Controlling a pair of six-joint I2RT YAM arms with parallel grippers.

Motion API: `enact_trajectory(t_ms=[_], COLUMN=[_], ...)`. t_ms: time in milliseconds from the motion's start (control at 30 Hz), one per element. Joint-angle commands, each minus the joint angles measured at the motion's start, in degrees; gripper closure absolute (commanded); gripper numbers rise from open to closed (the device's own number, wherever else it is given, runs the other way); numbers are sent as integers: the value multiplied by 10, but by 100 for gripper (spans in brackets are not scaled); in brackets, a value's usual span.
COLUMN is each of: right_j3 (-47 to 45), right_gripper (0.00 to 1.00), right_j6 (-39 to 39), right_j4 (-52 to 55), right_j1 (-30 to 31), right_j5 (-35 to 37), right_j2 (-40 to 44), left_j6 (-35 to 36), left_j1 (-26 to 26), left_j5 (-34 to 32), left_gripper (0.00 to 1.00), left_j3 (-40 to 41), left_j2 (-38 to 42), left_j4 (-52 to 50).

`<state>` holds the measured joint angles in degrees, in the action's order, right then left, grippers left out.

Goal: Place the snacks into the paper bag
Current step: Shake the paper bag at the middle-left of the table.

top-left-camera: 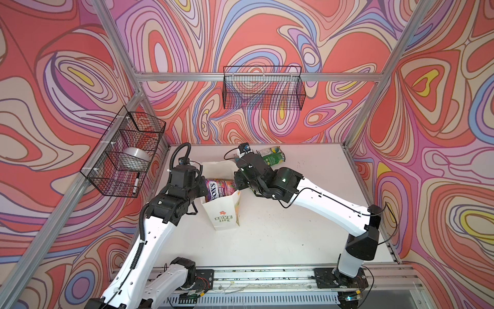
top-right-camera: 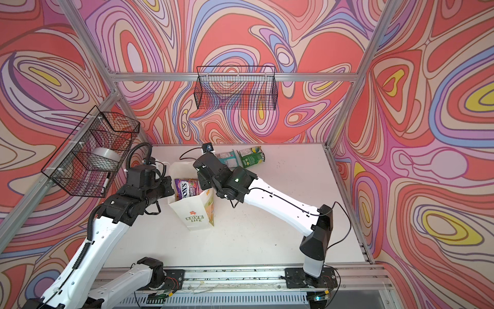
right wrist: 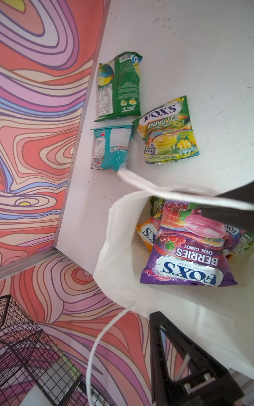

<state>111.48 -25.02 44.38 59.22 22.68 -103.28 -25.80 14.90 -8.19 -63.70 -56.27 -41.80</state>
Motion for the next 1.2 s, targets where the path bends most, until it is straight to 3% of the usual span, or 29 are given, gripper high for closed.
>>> enact_trajectory(t_ms=[0, 100, 333, 600, 933, 1167], right_j3=[49, 65, 121, 155, 75, 74], right_gripper=[100, 100, 100, 100, 100, 100], right_j6=[27, 50, 84, 88, 97, 101], right_j4=[12, 8, 12, -8, -59, -66], right_j1=[2, 1, 2, 2, 1, 0], right_j5=[22, 53, 60, -24, -17, -22], right_j2=[0, 14, 28, -8, 14, 14], left_j6=[-11, -16, -9, 6, 4, 0], left_j1=[-5, -8, -10, -10, -11, -11], left_j5=[-43, -68, -36, 109, 132, 98], left_gripper=[100, 100, 100, 100, 100, 100], left_j3=[-22, -15, 26, 9, 22, 39], left_j2=[-3, 24, 105, 50, 52, 77], left_j4=[-36, -29, 43, 52, 77, 94])
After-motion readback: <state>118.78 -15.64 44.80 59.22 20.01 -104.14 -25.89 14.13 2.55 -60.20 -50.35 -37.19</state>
